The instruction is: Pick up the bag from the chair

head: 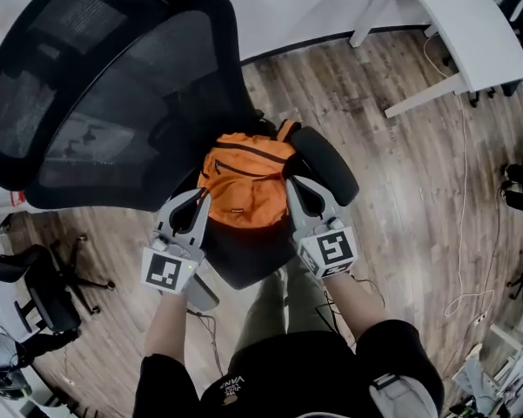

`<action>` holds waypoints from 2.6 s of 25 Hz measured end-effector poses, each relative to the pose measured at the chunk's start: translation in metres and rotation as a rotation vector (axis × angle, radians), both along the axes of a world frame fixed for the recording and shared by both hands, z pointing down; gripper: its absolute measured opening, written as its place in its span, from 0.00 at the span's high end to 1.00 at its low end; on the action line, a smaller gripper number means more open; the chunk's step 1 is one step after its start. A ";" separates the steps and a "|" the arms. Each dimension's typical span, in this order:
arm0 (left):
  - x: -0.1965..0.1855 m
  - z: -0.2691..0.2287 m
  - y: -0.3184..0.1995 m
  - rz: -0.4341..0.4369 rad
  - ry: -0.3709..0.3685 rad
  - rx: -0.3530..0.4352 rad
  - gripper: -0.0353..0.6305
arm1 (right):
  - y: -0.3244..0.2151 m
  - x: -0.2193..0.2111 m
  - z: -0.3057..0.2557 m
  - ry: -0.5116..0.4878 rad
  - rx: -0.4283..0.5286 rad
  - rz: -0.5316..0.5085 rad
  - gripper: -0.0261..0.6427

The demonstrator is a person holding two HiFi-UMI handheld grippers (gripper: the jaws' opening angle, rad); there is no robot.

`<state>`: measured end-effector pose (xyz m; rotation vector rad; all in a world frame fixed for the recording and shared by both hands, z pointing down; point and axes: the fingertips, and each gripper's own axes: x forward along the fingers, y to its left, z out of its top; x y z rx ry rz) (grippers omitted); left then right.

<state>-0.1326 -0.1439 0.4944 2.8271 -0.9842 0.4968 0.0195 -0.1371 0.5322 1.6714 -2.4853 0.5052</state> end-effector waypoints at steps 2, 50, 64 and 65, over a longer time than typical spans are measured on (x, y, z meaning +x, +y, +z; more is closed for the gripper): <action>0.001 0.007 -0.002 -0.002 -0.007 -0.010 0.94 | -0.001 0.000 0.010 -0.002 -0.017 -0.004 0.96; -0.003 0.177 -0.084 0.034 -0.195 -0.105 0.91 | -0.045 0.008 0.188 -0.044 -0.285 0.022 0.69; -0.006 0.211 -0.091 -0.008 -0.252 -0.209 0.71 | -0.043 -0.001 0.214 -0.113 -0.375 0.024 0.64; -0.008 0.215 -0.091 -0.020 -0.261 -0.222 0.69 | -0.043 -0.001 0.217 -0.117 -0.384 0.027 0.62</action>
